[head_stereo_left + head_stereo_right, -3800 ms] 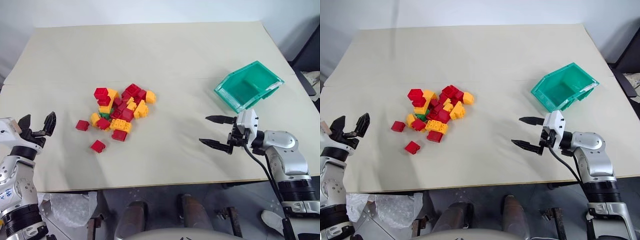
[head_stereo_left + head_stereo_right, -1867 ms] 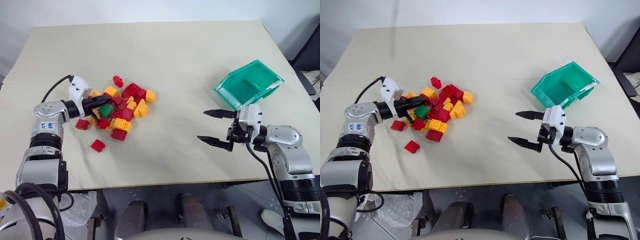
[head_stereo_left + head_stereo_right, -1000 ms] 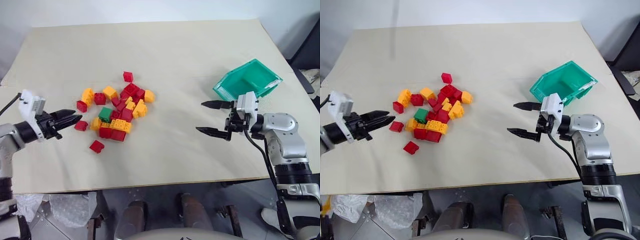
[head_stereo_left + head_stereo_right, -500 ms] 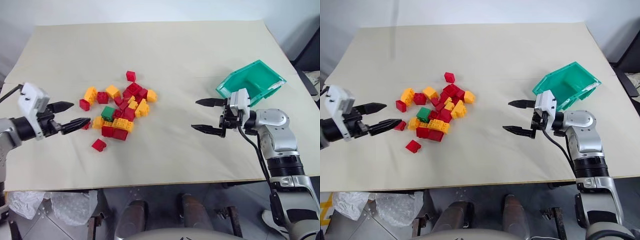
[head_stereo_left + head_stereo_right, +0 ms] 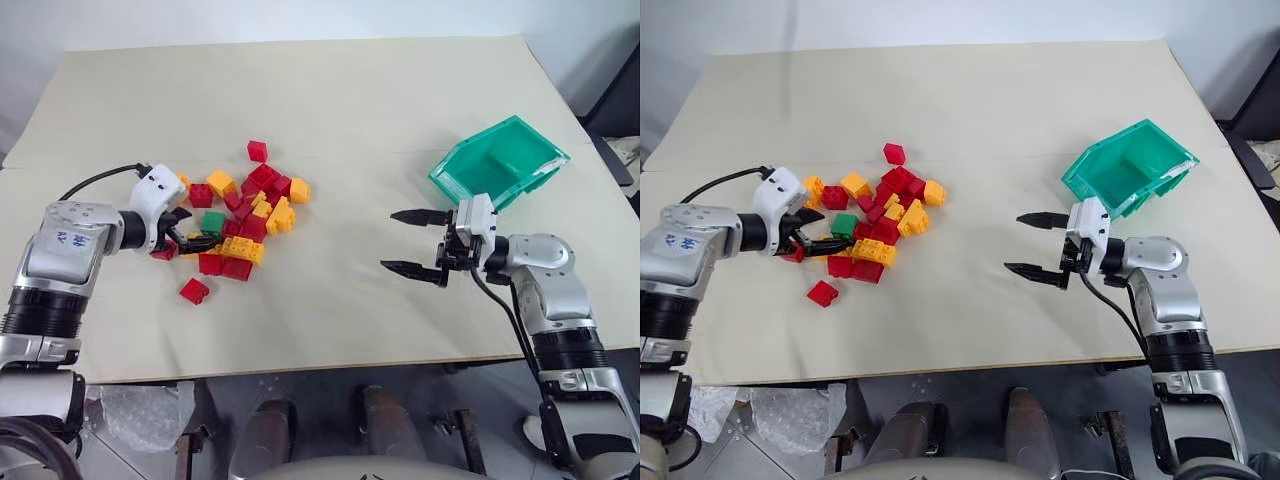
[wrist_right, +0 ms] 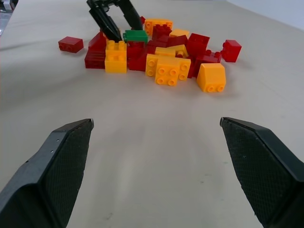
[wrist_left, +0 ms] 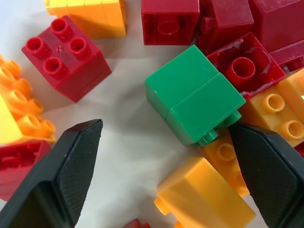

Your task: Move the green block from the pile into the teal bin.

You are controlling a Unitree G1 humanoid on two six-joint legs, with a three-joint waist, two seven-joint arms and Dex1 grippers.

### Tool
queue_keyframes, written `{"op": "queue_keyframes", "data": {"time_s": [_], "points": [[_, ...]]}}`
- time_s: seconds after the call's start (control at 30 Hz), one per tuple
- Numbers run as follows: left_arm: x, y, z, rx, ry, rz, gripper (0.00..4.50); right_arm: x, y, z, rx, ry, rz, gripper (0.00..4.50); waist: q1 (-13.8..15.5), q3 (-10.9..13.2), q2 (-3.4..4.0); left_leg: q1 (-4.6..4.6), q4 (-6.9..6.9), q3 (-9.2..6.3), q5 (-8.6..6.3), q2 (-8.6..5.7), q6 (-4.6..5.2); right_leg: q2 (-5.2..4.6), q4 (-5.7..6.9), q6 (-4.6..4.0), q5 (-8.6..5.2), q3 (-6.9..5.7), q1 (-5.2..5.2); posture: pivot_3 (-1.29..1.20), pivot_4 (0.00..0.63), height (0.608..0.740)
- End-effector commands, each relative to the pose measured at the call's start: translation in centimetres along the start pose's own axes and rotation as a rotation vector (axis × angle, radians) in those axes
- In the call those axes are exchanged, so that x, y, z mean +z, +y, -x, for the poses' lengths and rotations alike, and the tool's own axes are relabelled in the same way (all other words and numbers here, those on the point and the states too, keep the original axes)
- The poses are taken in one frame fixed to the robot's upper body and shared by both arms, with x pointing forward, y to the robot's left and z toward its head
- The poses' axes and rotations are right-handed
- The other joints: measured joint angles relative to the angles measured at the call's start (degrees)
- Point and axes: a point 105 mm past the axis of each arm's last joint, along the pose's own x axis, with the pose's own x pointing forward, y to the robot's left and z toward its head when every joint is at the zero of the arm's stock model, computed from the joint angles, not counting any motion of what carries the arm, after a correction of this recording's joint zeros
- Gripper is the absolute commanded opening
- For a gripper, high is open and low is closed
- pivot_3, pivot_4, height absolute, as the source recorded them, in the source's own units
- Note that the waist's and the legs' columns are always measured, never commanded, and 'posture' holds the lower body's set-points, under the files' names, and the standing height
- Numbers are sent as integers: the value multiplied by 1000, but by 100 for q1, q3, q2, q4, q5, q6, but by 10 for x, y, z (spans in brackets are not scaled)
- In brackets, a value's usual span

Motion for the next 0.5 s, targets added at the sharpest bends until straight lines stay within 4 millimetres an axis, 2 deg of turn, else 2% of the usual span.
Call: {"op": "queue_keyframes", "data": {"time_s": [0.03, 0.27, 0.5], "points": [[-5, 5, -5, 16, 31, -3, 4460, 11, -3, 8, -34, -20, 33, 4500, 8, 0, 0, 0, 10, -1, 0, 0, 0, 0, 4, 0, 0, 0, 3, 0, 150, 740], [0, 5, -20, 9, -23, -14, 4460, 11, -1, 9, -44, -17, 32, 4500, 43, -1, 1, 7, 43, -5, 14, -20, 9, -14, 15, 6, 4, 8, 12, 0, 150, 740], [8, 13, -24, 46, -102, 1, 2394, 11, -2, 11, -52, -14, 36, 4500, 82, 1, -2, 5, 43, -11, 40, -56, 28, -40, 13, 32, 29, 22, 17, 0, 150, 740]]}}
